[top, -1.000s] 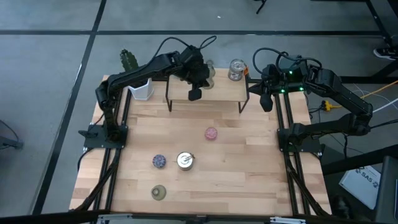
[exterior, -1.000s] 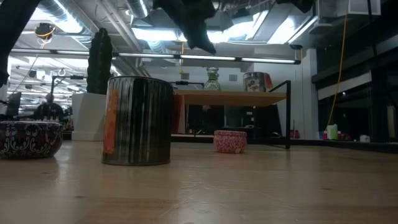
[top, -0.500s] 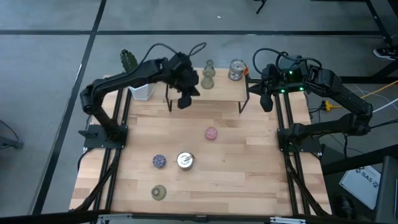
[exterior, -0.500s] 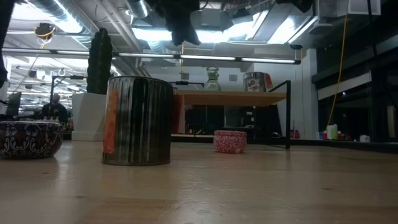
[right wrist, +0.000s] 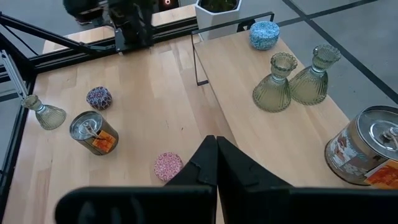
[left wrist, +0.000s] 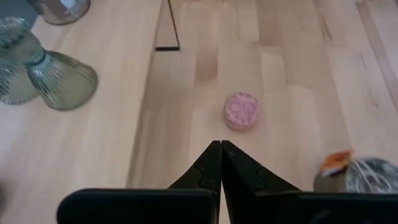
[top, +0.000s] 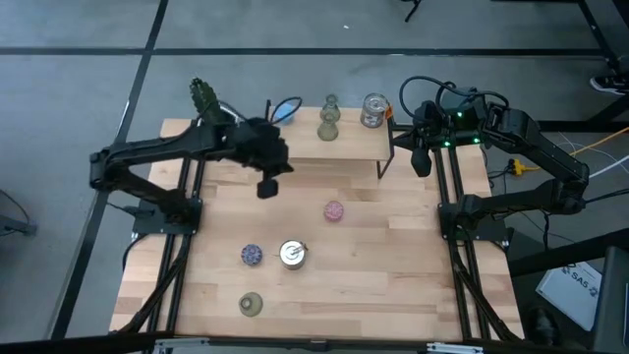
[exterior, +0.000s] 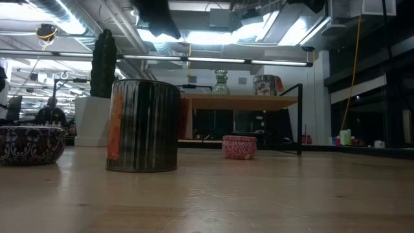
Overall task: Pick & Place candle stick holders
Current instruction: Put the red scented candle aligned with the blue scented candle on the shelf
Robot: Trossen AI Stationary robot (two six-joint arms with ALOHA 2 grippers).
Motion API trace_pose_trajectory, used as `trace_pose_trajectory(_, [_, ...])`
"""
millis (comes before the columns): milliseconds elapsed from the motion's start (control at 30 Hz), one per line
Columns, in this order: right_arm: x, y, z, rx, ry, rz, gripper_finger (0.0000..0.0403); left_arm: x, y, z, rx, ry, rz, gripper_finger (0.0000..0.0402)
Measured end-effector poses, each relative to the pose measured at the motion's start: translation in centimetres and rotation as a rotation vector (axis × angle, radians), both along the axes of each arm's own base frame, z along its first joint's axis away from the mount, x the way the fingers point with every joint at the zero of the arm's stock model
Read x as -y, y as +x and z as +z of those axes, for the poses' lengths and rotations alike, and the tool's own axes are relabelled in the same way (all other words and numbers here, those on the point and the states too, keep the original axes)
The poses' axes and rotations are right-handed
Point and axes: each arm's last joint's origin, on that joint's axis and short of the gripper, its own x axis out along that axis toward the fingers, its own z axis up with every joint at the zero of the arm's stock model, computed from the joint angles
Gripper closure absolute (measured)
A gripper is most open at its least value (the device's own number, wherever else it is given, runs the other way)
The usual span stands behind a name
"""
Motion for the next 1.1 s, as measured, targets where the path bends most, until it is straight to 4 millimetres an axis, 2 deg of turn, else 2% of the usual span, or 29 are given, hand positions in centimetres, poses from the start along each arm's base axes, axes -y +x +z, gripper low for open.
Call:
trace_pose_trajectory(267, [0.0,0.0,0.0,0.000,0.000,0.000,0.0402,3.8,-2.5,-1.4,-0.018,0.009,-0.108,0.0400])
trace_pose_trajectory(633, [0.0,0.0,0.0,-0.001,0.002,0.002,0.0402,8.4,-5.4,-3.6,-0.134,0.036,-0.307,0.0400])
trace_pose_trajectory(1100, [0.0,0.0,0.0,-0.001,0.001,0.001,0.0402,11.8,-5.9,-6.0,-0.223,0.031,-0.445,0.0400])
